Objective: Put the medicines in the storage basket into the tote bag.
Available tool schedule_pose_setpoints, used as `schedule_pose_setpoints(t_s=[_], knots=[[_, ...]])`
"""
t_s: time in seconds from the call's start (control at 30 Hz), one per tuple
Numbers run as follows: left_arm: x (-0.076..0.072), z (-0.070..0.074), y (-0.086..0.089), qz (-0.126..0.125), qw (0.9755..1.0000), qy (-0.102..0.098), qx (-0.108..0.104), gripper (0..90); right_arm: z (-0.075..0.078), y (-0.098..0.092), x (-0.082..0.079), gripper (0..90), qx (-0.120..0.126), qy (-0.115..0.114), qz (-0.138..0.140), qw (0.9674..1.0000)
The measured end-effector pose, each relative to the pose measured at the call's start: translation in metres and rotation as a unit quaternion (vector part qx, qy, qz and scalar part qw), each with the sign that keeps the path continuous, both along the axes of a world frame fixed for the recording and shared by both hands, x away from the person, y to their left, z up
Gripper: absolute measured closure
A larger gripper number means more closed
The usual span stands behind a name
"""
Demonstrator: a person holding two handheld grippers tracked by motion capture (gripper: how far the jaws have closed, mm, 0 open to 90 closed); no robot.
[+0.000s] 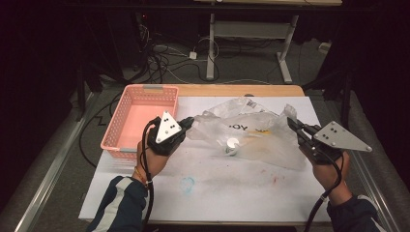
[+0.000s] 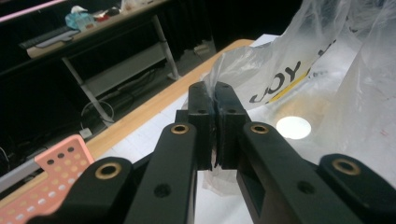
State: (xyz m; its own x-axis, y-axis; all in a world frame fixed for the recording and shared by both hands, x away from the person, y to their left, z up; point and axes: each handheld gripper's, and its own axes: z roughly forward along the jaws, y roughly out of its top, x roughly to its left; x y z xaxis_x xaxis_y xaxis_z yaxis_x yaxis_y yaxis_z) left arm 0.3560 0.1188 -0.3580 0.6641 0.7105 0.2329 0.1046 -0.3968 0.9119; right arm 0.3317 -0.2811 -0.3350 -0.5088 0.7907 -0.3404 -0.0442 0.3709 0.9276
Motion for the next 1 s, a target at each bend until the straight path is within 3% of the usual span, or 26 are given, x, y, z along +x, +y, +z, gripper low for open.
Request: schedule_pose_setpoints(t_s=[0.47, 1.0], knots=[[-0.002, 0.004, -0.003, -0.003, 0.9998, -0.015, -0.012, 84.9, 0.000, -0.004, 0.014, 90.0, 0.008, 0.003, -0.023, 0.9997], [0.004, 0.017, -0.001, -0.003, 0.9990, -0.029, -0.034, 84.9, 0.017, -0.015, 0.026, 90.0, 0.029, -0.007, -0.039, 0.9988]])
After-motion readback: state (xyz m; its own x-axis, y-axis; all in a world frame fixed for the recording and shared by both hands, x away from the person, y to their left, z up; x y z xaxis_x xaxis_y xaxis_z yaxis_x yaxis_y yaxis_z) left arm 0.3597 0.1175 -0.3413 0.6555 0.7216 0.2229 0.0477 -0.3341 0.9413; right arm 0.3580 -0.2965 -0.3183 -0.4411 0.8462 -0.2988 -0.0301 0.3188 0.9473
